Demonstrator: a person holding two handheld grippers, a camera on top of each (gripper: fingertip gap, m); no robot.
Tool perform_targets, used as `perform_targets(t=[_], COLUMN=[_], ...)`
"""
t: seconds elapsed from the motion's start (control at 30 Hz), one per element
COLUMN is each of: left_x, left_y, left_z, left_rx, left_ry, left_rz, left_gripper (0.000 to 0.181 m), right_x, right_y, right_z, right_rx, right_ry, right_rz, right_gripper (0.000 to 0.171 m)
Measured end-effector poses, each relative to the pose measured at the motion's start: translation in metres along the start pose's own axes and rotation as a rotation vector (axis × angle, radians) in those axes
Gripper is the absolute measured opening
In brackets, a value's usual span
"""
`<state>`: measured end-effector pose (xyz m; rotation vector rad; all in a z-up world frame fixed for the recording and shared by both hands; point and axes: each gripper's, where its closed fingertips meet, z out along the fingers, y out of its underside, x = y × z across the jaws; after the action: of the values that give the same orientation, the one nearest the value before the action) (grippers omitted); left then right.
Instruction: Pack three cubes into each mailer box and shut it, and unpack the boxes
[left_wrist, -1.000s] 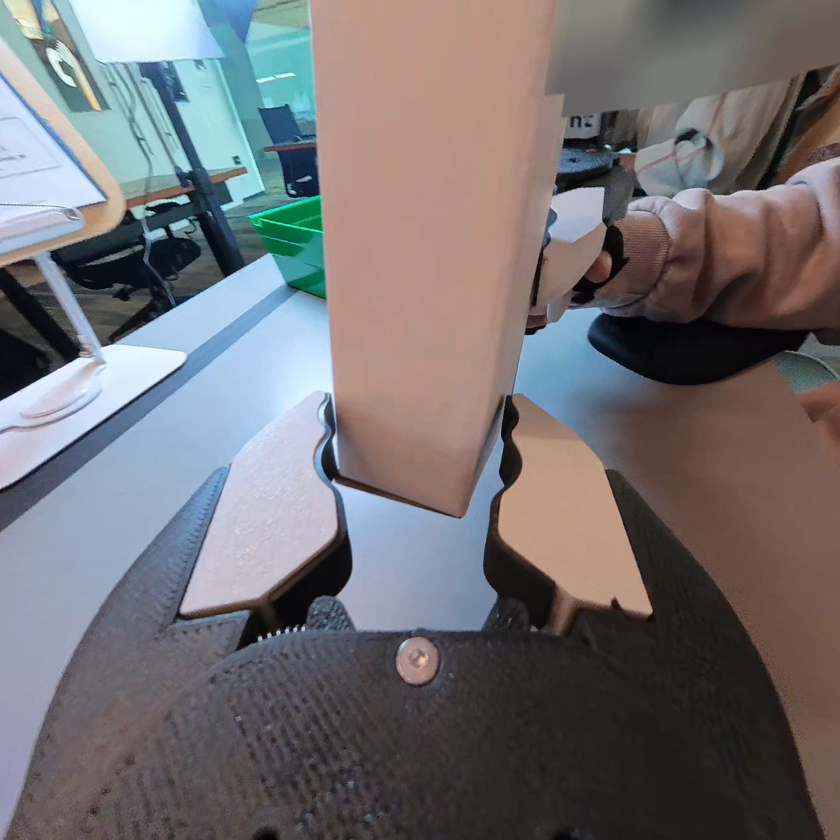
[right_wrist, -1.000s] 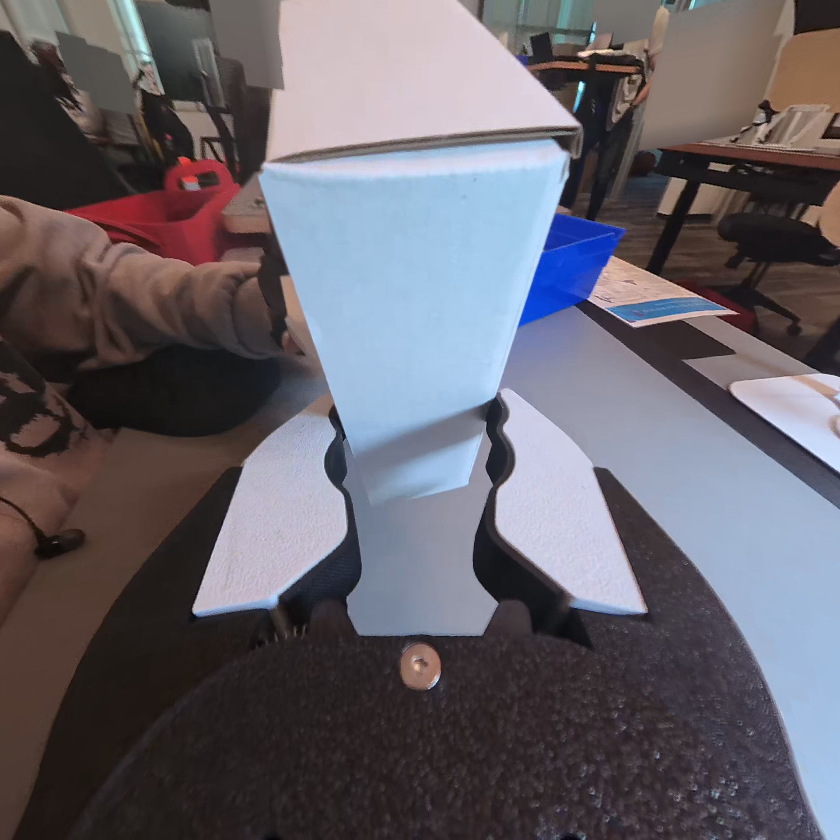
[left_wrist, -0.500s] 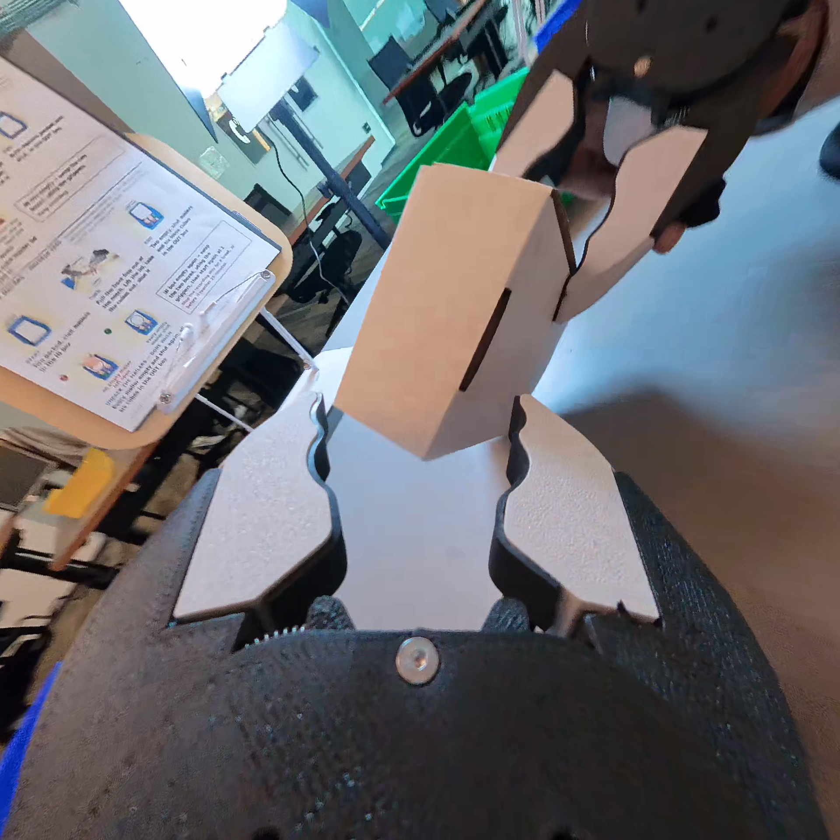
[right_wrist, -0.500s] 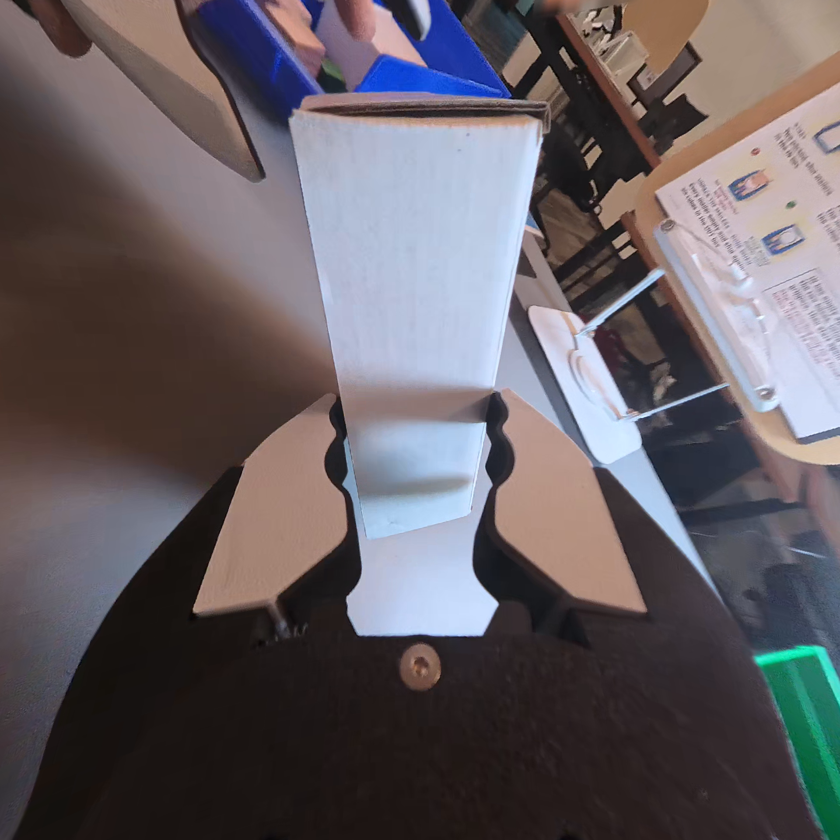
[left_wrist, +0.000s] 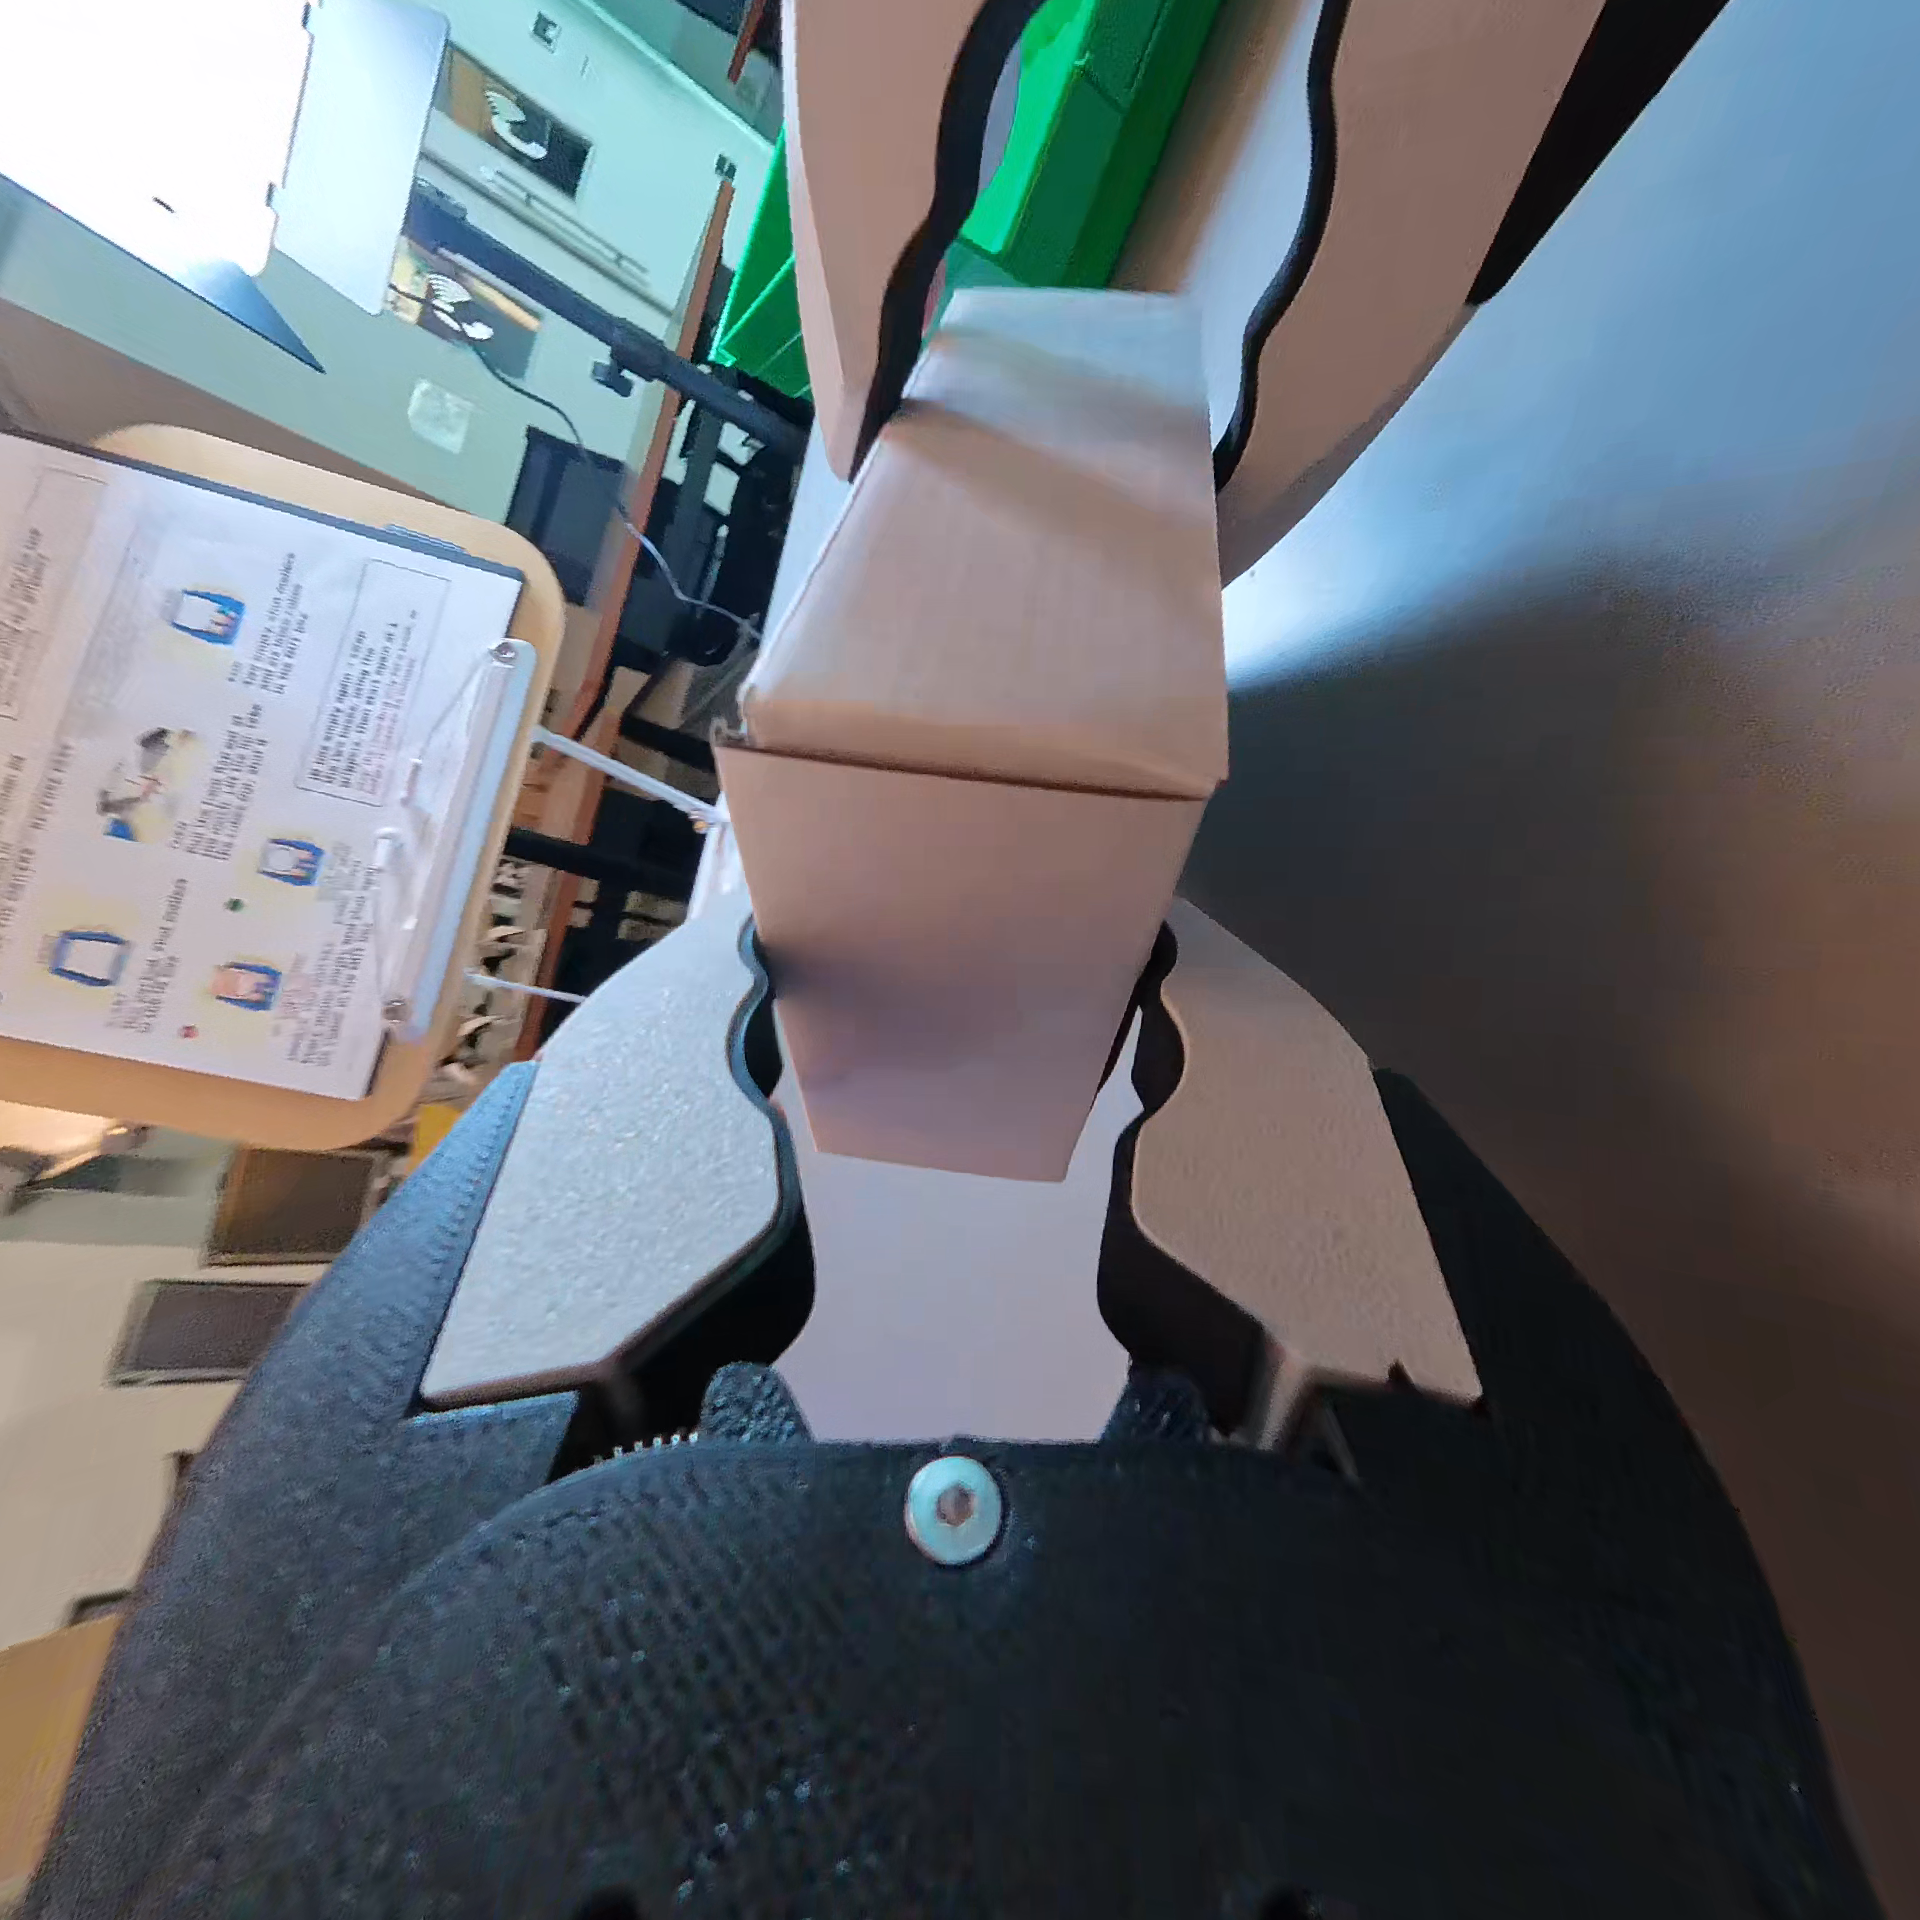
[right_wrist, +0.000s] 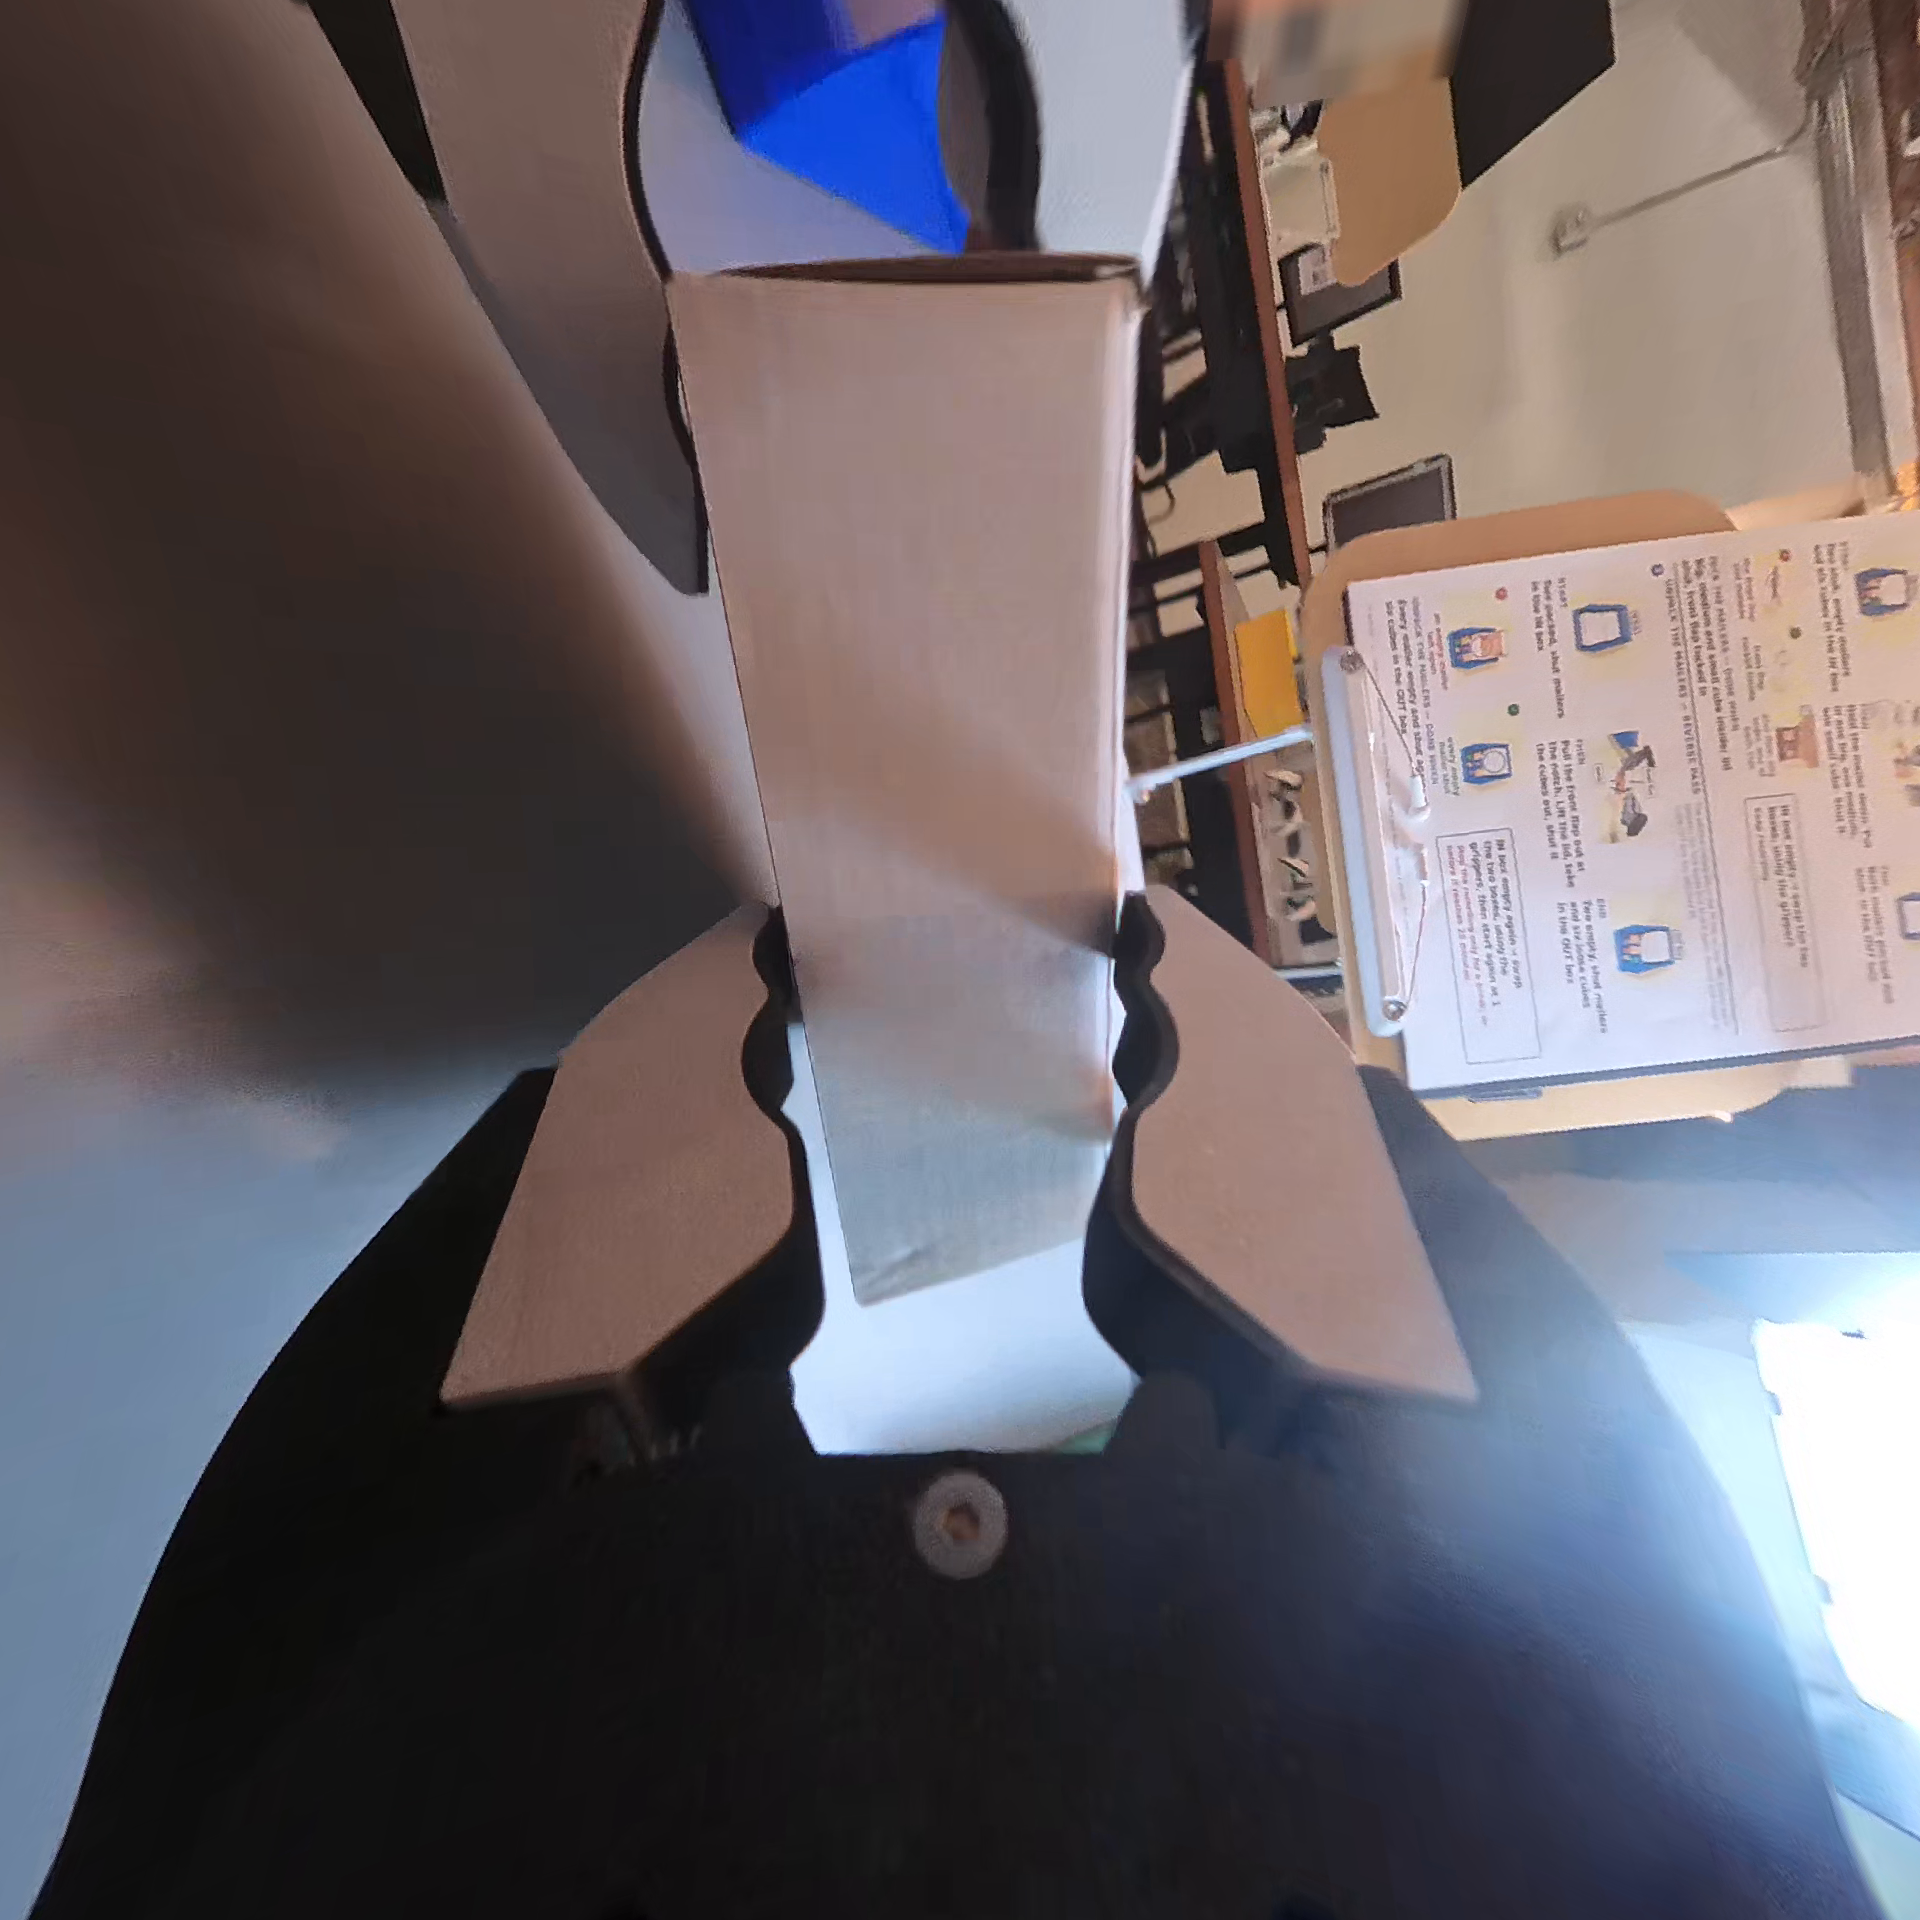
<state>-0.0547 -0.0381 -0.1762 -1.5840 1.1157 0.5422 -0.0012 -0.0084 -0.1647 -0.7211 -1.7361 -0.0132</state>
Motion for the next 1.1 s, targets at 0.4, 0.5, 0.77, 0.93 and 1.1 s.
perform_targets(t=[0.4,0.5,0.77,0.93,1.1], left_x=[0.003,0.002,-0.013,-0.025,-0.041], left_y=[0.024,0.029,0.059,0.060,0.037], left_z=[0.018,0.024,0.028,0.000,-0.016], left_rx=[0.136,0.138,0.045,0.112,0.220], left_ry=[0.075,0.085,0.076,0.086,0.081], left_rz=[-0.105,-0.091,-0.188,-0.423,-0.676], left_gripper=[0.067,0.067,0.072,0.067,0.060], right_x=[0.009,0.004,0.001,-0.008,-0.019], right_y=[0.011,0.023,0.035,0.051,0.035], right_z=[-0.005,0.000,0.015,0.024,0.024], right_rx=[0.054,0.025,-0.063,-0.174,-0.108], right_ry=[-0.114,-0.150,-0.050,-0.005,-0.122], right_rz=[0.217,0.226,0.166,0.132,0.278], right_gripper=[0.082,0.082,0.063,0.065,0.078])
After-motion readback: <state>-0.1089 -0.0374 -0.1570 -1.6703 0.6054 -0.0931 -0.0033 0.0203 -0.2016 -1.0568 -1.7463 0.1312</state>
